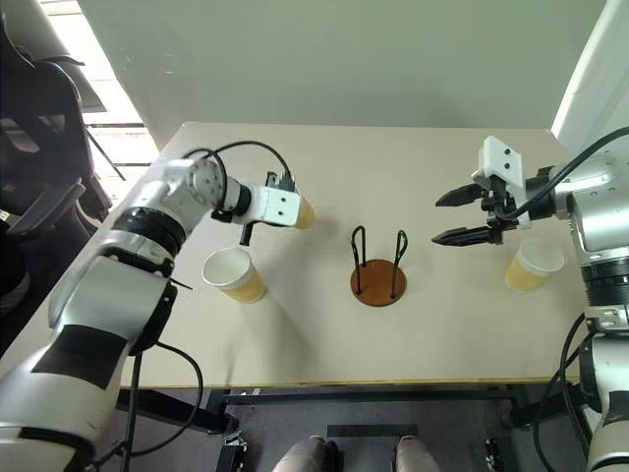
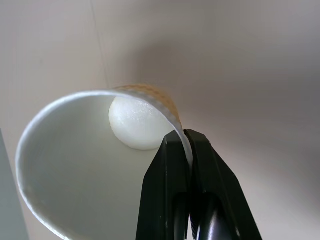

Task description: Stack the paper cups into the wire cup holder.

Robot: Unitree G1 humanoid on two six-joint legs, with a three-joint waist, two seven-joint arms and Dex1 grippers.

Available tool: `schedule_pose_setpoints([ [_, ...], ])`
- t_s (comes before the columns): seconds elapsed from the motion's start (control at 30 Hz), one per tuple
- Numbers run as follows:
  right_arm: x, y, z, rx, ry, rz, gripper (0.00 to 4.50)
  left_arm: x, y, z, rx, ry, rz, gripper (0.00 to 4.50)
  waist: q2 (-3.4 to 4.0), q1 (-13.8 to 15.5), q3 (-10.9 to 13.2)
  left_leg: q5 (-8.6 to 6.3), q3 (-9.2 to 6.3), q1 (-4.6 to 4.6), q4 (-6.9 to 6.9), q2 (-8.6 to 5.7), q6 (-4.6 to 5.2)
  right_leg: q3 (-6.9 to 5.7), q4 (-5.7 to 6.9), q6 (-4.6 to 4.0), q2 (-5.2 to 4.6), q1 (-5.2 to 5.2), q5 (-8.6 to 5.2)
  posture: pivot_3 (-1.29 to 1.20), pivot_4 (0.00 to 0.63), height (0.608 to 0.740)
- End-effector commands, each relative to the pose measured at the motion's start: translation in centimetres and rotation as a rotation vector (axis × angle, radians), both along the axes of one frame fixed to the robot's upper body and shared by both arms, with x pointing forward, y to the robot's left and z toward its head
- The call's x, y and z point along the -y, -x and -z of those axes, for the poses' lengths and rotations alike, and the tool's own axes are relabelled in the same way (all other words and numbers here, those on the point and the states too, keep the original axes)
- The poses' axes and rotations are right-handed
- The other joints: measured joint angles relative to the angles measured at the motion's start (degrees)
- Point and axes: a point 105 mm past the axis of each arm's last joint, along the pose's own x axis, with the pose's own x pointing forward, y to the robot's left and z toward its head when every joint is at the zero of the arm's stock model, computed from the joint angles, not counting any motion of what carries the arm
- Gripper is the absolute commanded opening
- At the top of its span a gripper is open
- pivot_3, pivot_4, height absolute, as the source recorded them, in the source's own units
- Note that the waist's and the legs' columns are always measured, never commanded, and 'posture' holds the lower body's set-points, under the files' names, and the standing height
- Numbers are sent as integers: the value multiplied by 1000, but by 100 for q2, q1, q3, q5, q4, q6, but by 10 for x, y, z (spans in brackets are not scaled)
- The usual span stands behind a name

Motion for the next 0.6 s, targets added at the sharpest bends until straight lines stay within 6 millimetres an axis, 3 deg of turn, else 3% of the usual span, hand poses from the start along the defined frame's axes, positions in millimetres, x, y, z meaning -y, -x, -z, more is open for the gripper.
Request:
schedule_pose_setpoints([
  [0.03,4,9,-9,23,22,-29,3540,9,8,-37,-1,35,58,26,0,4,0,0,-3,0,0,1,0,2,-3,0,-3,2,0,0,150,740],
  [0.2,6,16,-10,31,41,-72,3540,20,19,-68,-48,79,107,26,-3,-8,1,-2,7,0,-11,-2,3,3,-14,0,-2,0,-2,0,150,740],
  [0.3,1,21,-21,65,18,-124,3540,38,28,-88,-78,135,163,26,-5,-19,3,-3,2,-3,-13,5,4,9,-14,4,-7,-1,-2,0,150,740],
  [0.6,-18,48,-35,80,-24,-276,3540,67,47,-86,-228,110,298,26,-7,-9,2,-10,12,-8,-12,8,16,5,-17,13,-6,1,-16,0,150,740],
])
